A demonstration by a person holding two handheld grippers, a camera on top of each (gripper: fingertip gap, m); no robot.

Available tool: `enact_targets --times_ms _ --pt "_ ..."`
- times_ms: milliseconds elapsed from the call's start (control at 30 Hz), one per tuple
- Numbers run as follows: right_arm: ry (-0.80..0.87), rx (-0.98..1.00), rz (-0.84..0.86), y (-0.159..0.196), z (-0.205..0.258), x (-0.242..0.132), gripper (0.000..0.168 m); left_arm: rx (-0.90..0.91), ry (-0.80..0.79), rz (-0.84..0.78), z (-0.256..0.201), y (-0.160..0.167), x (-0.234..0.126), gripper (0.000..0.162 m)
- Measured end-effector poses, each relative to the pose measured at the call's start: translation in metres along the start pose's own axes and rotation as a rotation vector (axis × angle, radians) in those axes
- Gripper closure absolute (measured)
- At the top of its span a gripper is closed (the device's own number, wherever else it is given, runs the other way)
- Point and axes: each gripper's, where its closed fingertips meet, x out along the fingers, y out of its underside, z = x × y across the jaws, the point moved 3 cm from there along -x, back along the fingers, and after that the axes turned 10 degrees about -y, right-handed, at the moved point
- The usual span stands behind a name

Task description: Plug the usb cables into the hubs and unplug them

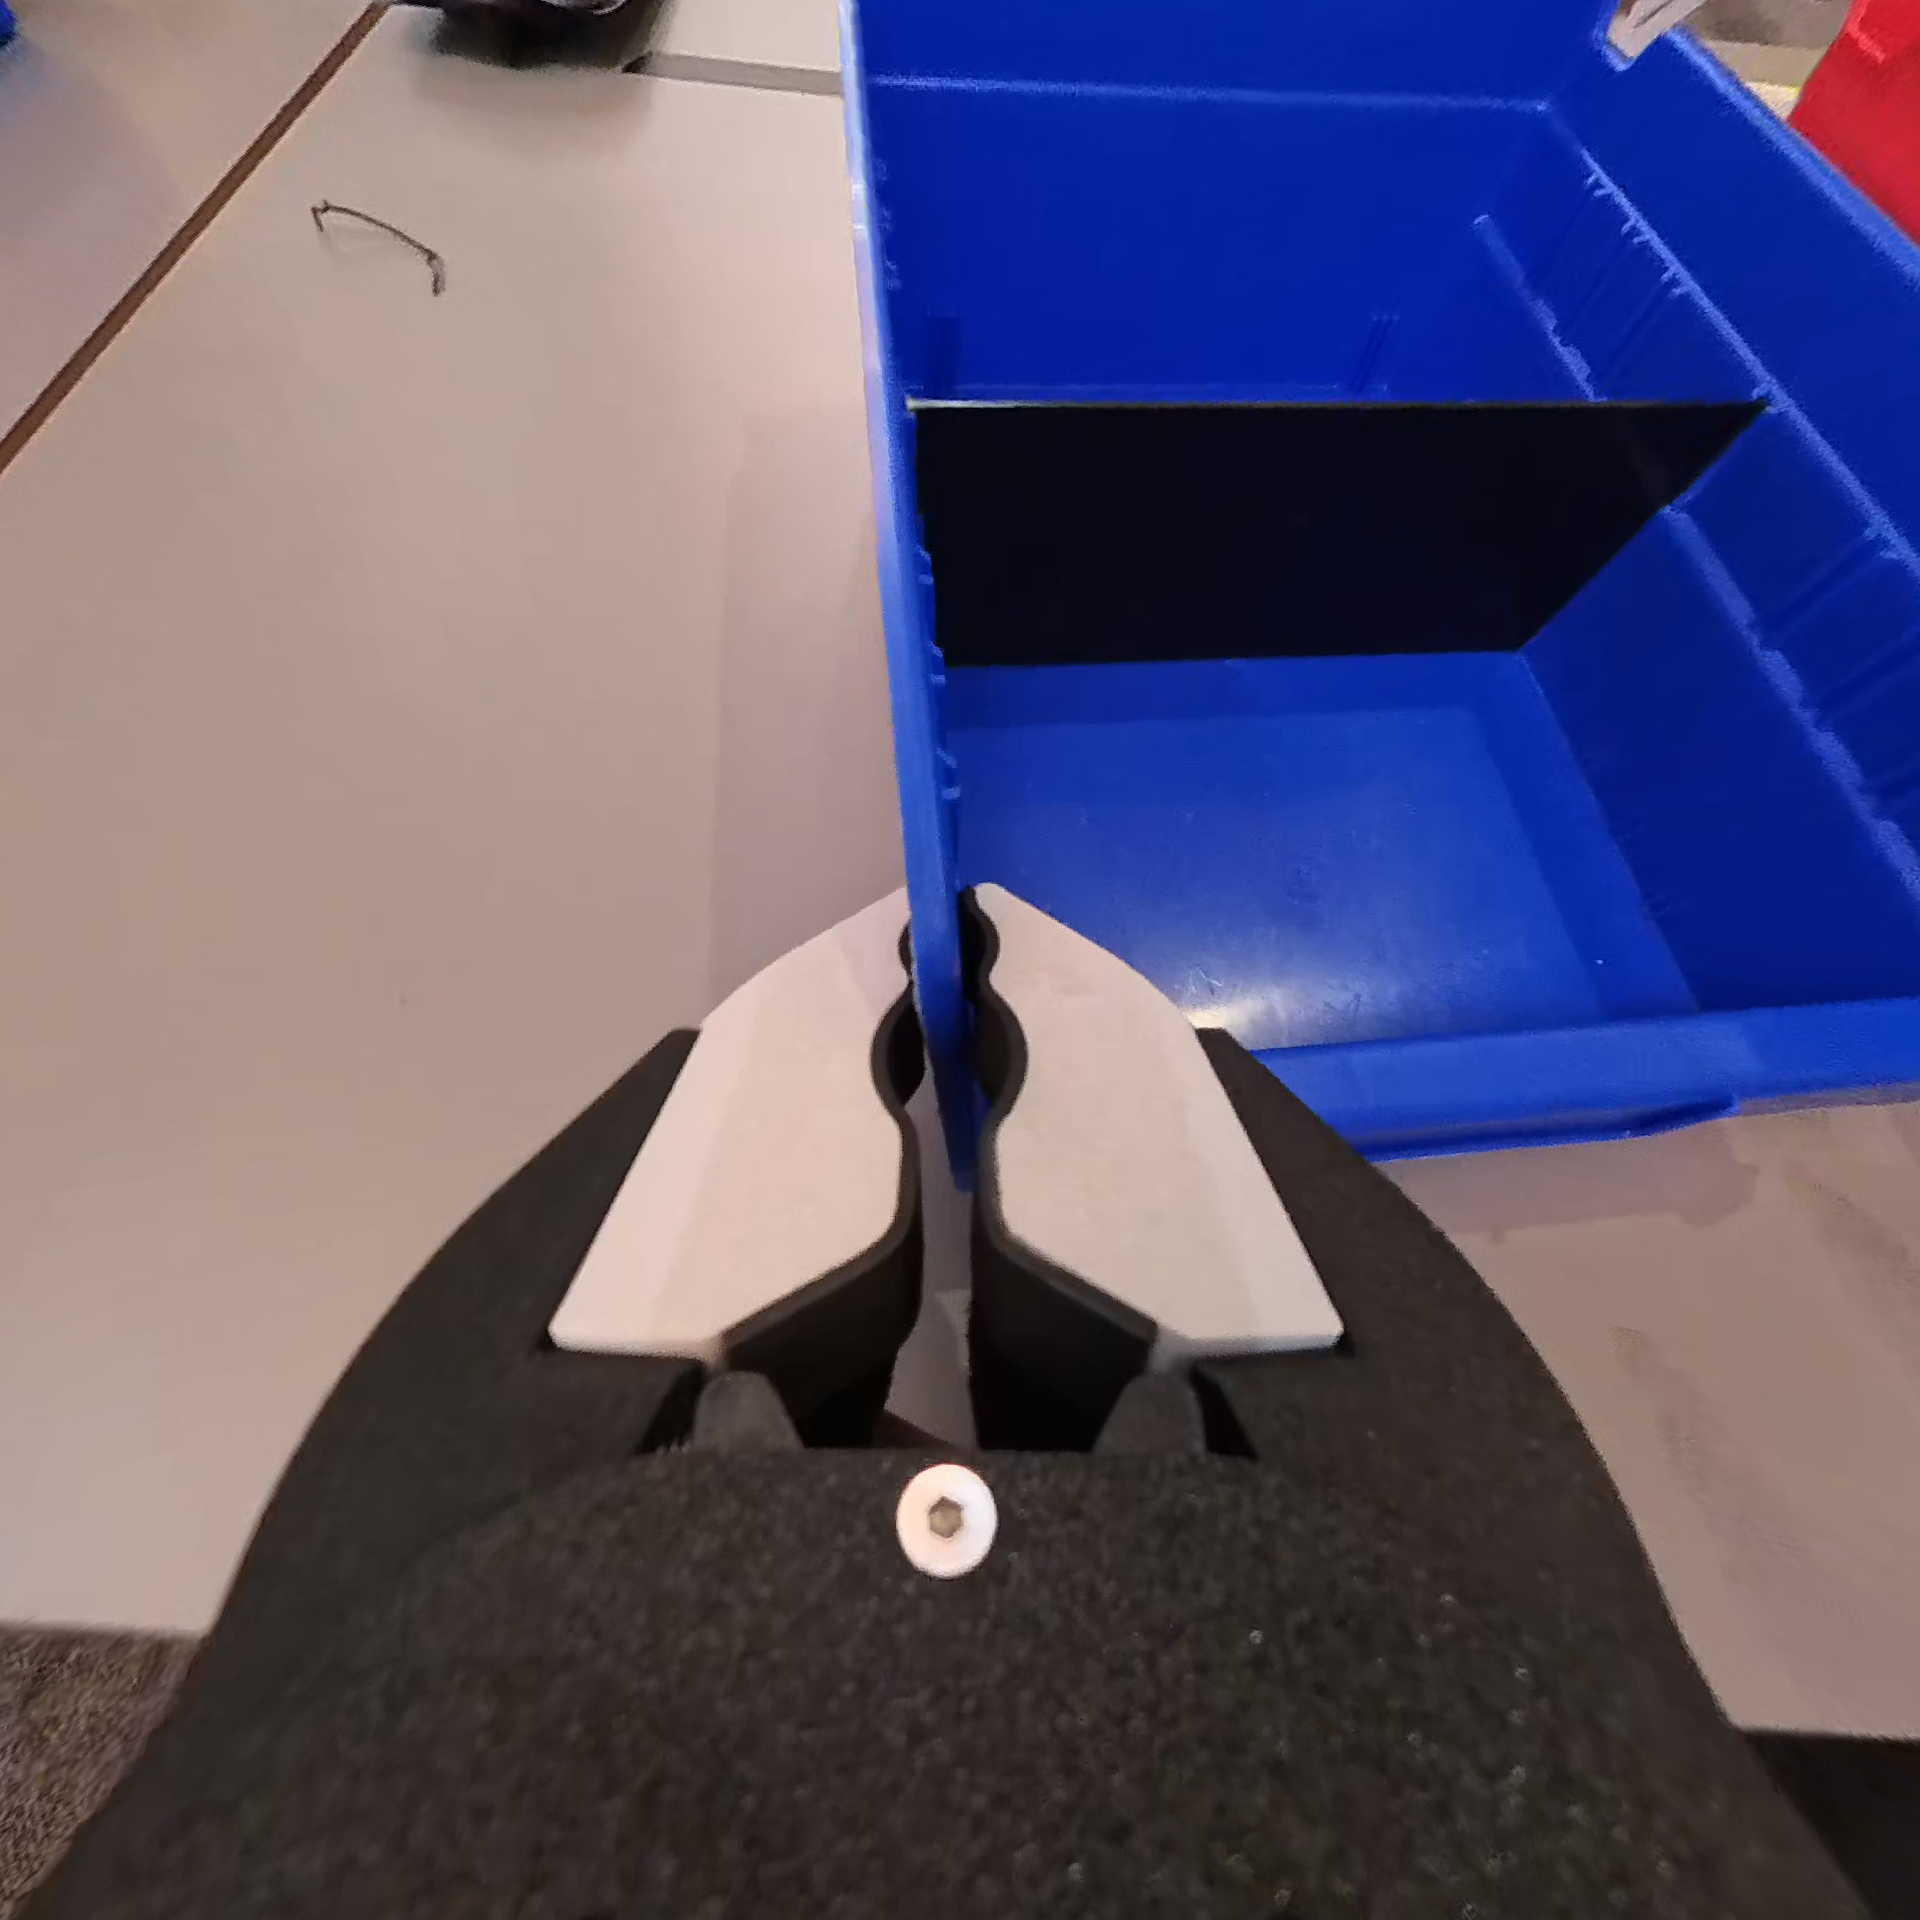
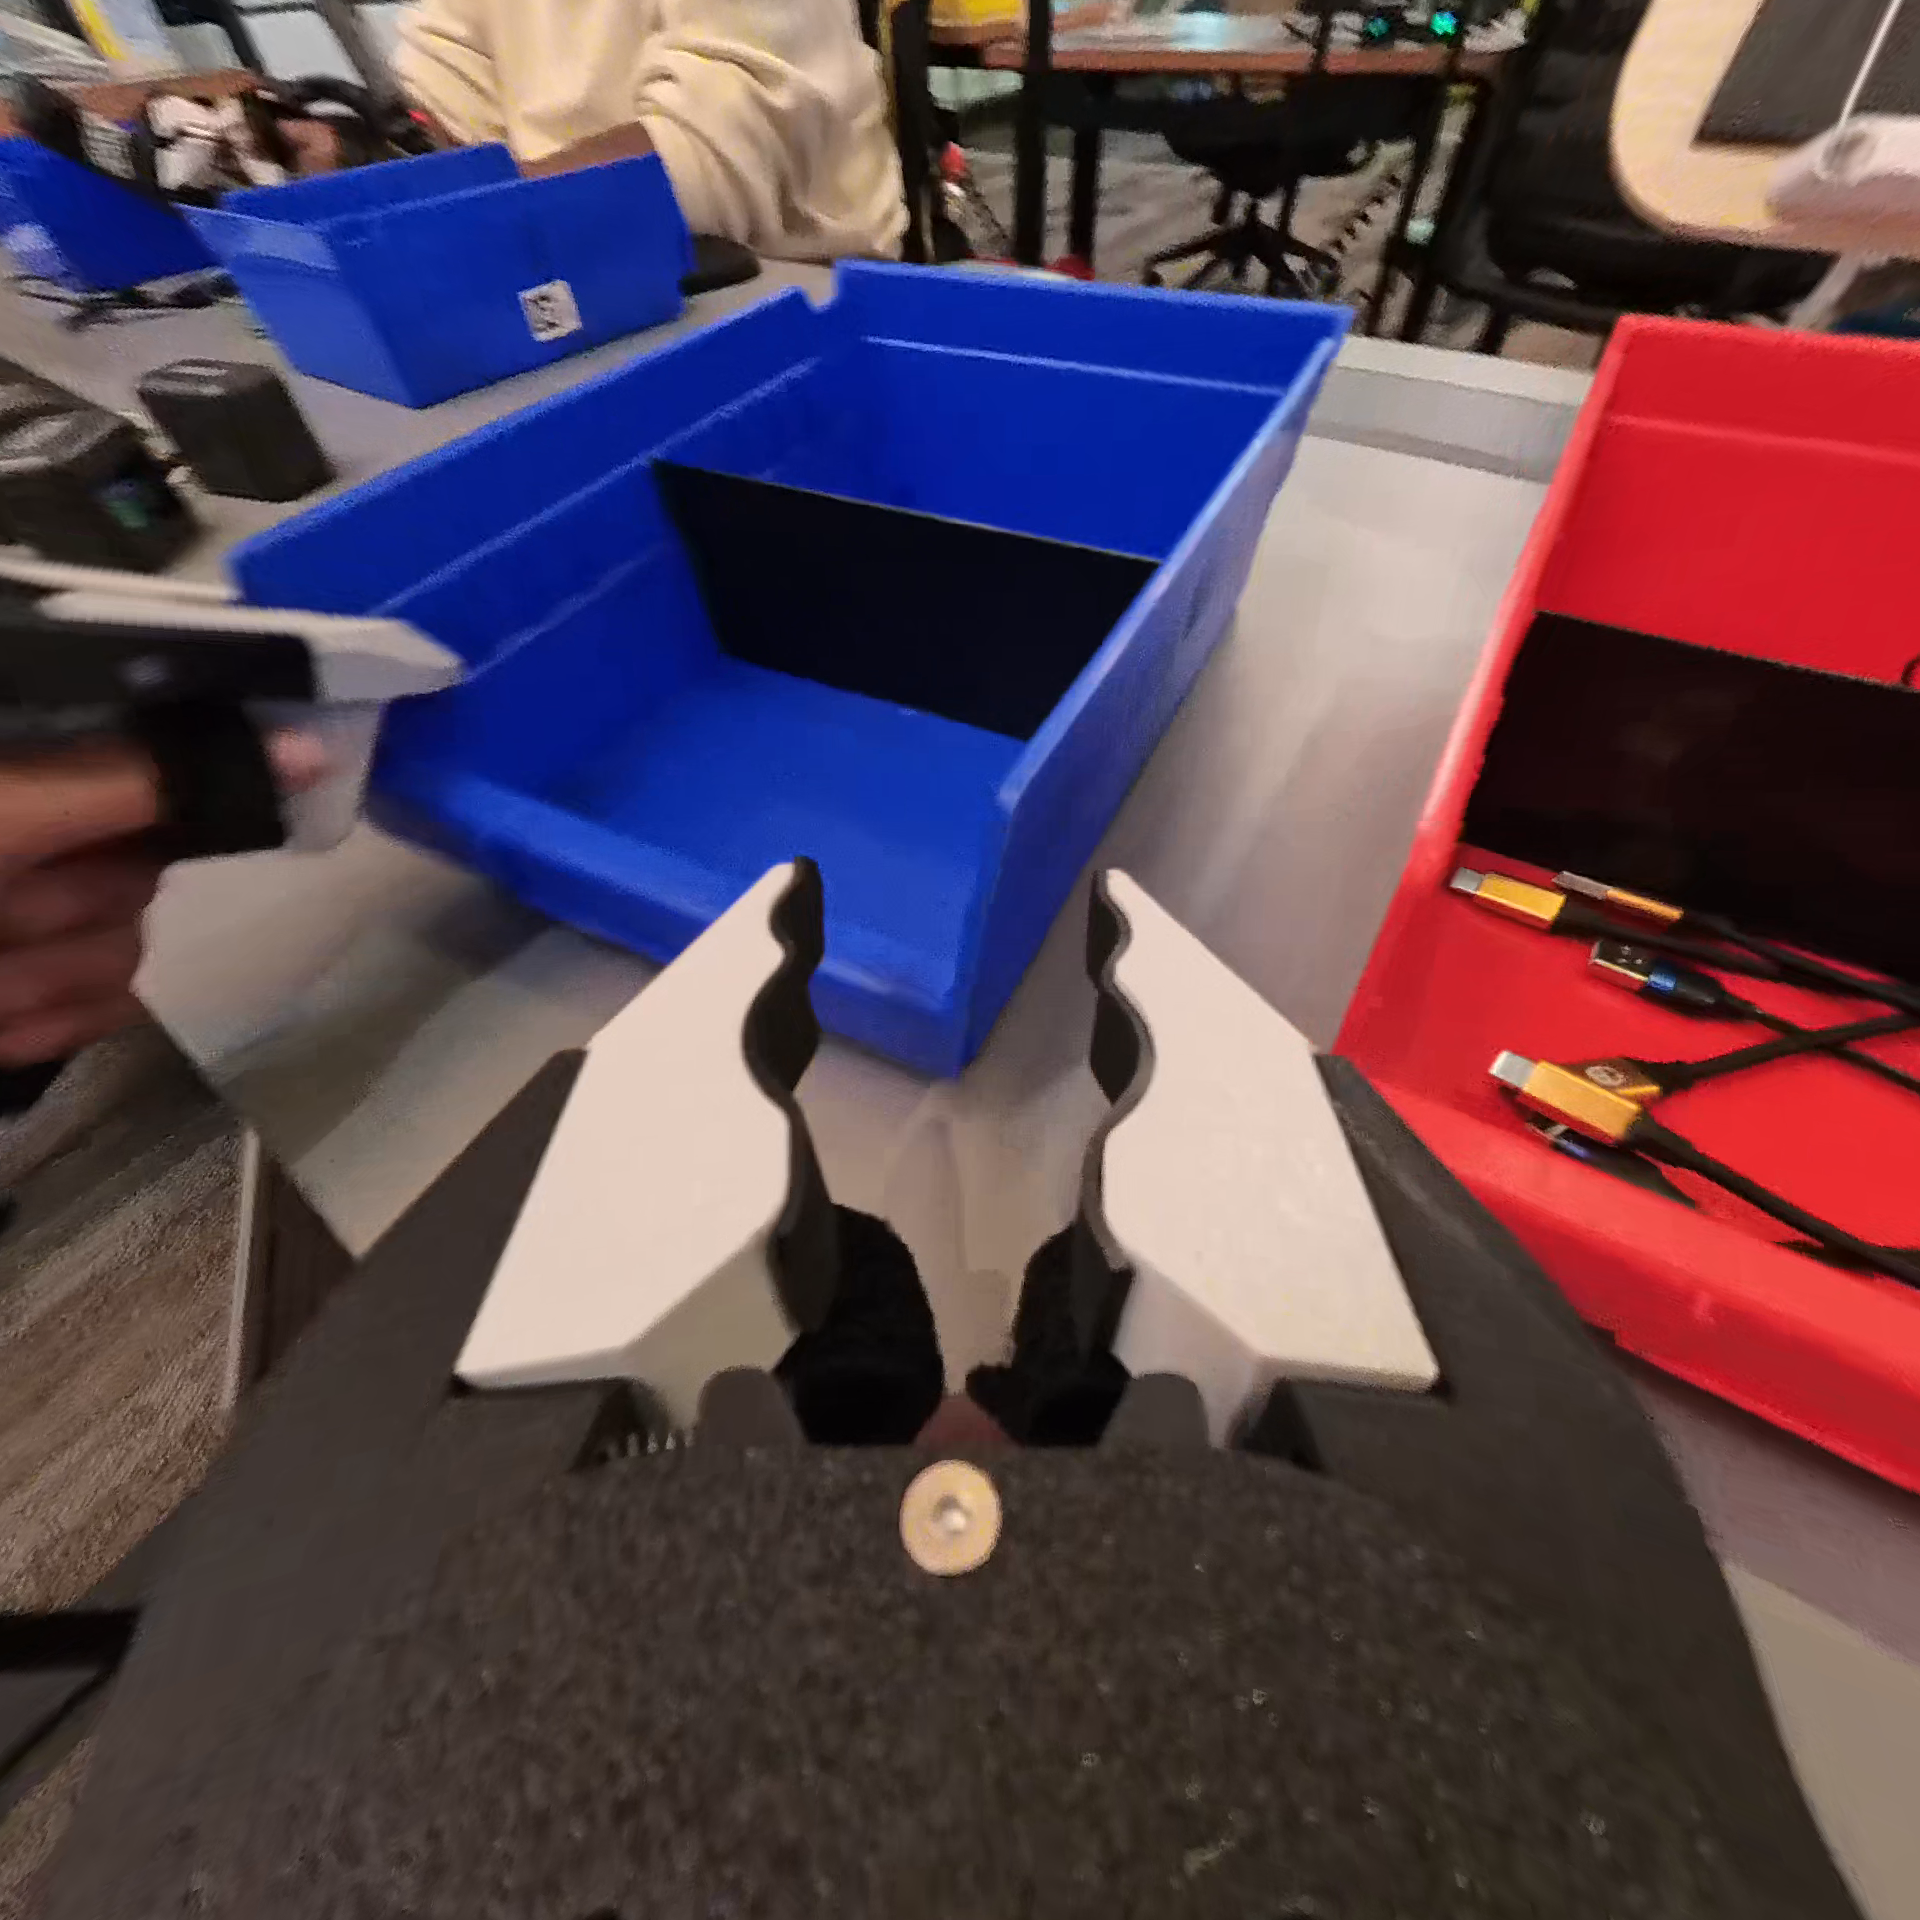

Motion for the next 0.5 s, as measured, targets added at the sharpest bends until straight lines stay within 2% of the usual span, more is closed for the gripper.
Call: enact_targets --times_ms 67,133,167,200,233,500 --pt "0.013 0.033 0.029 0.003 0.001 0.015 0.127 -0.013 -0.017 -0.002 -0.001 0.006 -0.010 0.159" --pt "0.027 0.059 0.028 0.003 0.001 0.026 0.127 -0.029 -0.039 -0.003 -0.001 0.013 -0.021 0.159" --pt "0.056 0.051 0.023 0.003 -0.003 0.028 0.135 -0.033 -0.055 -0.003 -0.001 0.016 -0.026 0.158" --pt "0.107 0.032 0.021 0.002 -0.009 0.029 0.155 -0.030 -0.074 -0.003 0.001 0.020 -0.032 0.158" --pt "0.107 0.012 0.031 0.002 -0.009 0.031 0.161 -0.027 -0.094 -0.002 0.003 0.023 -0.037 0.158" --pt "0.061 -0.081 -0.007 -0.009 0.024 0.028 0.165 -0.055 -0.221 -0.037 0.023 0.040 -0.082 0.158"
